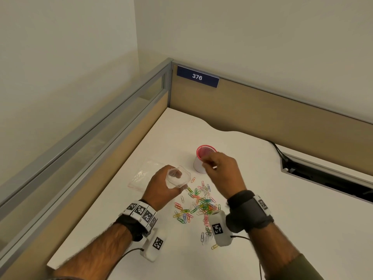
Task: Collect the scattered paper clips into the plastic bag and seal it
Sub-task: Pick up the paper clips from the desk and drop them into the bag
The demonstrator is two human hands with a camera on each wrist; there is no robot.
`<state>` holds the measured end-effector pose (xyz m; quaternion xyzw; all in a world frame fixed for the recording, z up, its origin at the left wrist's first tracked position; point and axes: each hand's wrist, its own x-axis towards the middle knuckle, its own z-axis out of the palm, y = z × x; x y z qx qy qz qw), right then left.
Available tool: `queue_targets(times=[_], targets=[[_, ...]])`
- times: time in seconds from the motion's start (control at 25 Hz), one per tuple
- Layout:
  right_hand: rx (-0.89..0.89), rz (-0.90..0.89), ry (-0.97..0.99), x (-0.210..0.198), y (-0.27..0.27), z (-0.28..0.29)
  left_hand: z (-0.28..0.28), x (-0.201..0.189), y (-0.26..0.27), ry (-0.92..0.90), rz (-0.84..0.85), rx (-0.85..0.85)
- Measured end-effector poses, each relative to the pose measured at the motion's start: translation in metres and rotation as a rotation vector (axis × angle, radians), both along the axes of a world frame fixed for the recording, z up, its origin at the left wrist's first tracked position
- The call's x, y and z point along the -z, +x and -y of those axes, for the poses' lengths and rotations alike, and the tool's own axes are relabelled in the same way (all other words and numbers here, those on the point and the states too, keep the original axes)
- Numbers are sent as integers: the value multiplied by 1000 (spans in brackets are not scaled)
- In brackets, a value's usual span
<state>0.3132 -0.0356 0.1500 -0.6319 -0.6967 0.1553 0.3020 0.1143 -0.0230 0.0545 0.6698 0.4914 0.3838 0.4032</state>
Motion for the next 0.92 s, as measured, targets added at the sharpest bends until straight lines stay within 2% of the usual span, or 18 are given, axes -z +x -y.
queue_targets(times=[0.2, 0.32, 0.48, 0.6, 0.76, 0.92], targets=[[271, 224, -472, 103, 59, 7, 4, 2, -14, 5, 46, -6], [304, 353, -559, 145, 52, 34, 6, 5, -20, 2, 51, -7], [150, 254, -517, 153, 35, 67, 8, 10, -23, -10, 47, -12], [209, 171, -543, 143, 55, 92, 9, 10, -26, -4, 44, -22], [220, 191, -699, 144, 61, 131, 10, 10, -32, 6, 48, -44], [264, 173, -636, 160, 39, 121, 10, 11, -31, 4, 52, -21]])
